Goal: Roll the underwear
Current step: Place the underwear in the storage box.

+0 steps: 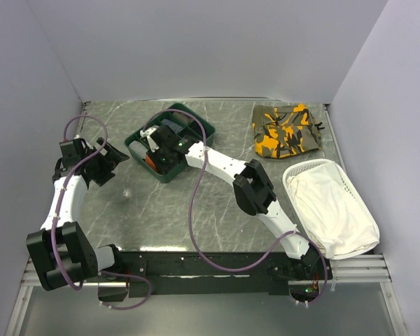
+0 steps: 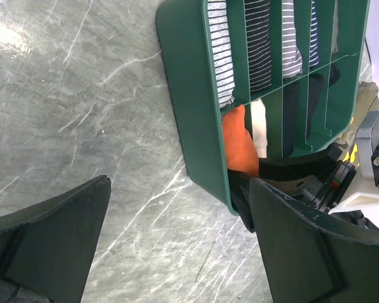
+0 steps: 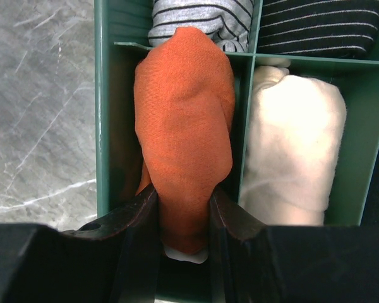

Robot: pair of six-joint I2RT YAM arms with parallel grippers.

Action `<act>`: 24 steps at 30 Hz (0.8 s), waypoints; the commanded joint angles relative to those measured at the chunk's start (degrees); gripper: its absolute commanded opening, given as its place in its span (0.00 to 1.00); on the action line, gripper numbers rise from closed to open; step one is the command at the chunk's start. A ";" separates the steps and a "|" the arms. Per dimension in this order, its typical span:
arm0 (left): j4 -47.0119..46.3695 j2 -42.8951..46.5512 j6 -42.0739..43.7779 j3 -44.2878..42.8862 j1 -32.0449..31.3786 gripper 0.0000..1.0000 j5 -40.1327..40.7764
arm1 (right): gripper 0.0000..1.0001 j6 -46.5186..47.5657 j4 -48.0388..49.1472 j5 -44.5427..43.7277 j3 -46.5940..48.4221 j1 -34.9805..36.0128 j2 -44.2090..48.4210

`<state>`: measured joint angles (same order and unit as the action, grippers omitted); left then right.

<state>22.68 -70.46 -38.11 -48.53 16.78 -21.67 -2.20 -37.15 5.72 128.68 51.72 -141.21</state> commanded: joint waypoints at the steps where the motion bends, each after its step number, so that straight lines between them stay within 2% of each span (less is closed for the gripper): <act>1: -2.46 0.41 1.19 0.46 0.28 0.96 -2.58 | 0.03 -1.14 -5.66 2.46 -3.26 0.66 -0.65; 14: -1.67 1.46 1.37 0.55 0.28 0.96 -2.15 | 0.04 0.09 -5.31 3.60 -4.84 0.83 -0.48; 20: -1.23 2.08 1.46 0.46 0.28 0.97 -2.23 | 0.20 0.26 -2.59 2.29 -7.13 0.83 3.03; 21: -1.06 2.16 1.46 0.46 0.28 0.96 -2.24 | 0.27 0.26 -2.23 1.85 -7.22 0.83 3.39; 24: -0.62 2.95 1.46 0.63 0.28 0.96 -2.15 | 0.36 0.35 -1.35 0.88 -7.13 0.83 4.80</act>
<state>22.15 -69.97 -38.11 -48.01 16.80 -22.90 -2.90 -32.51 6.98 123.66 51.46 -139.13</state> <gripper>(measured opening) 0.967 0.353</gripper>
